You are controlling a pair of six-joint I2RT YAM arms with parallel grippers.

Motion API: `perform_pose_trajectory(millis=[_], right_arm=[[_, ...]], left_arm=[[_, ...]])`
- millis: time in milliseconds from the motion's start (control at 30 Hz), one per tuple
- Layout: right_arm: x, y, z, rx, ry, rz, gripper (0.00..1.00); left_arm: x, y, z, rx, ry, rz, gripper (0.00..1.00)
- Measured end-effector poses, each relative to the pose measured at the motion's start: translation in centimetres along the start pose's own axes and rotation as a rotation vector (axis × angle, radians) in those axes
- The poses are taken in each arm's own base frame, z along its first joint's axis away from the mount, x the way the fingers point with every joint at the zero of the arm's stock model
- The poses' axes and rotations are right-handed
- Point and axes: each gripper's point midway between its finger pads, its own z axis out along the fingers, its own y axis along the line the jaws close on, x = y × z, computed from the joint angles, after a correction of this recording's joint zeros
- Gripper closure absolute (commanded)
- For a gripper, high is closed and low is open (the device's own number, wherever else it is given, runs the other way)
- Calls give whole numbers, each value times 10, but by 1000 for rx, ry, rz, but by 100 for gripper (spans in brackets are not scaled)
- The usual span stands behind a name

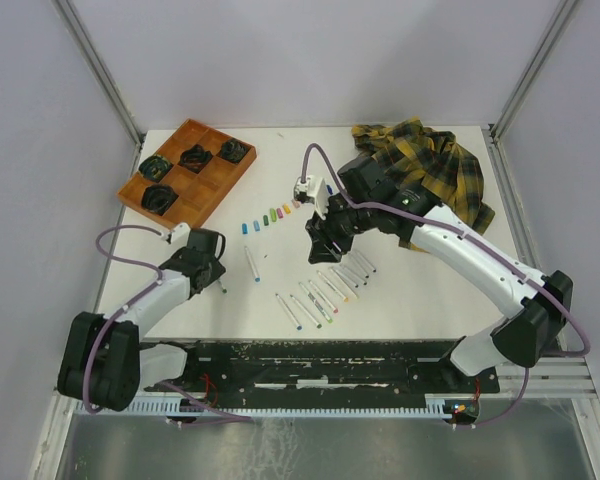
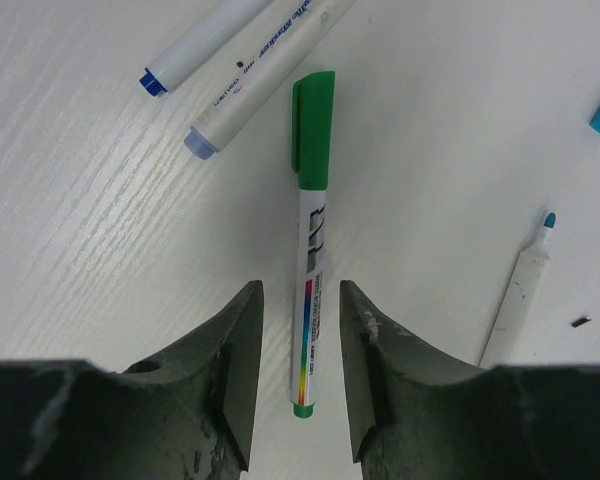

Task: Open the pen caps
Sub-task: Pick up the pen from the center of the board.

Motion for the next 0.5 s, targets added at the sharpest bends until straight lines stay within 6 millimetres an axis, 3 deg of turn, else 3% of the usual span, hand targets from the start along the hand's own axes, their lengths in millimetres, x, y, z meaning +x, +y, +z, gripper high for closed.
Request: perform_pose_trajectory(millis=[167,500], right_arm=[[16,-2,6,-35,27,24,48],[13,8,8,-98,4,19,48]], left_arm=[[2,-3,10,-38,25,25,64],[5,-8,15,-53,46,46,68]])
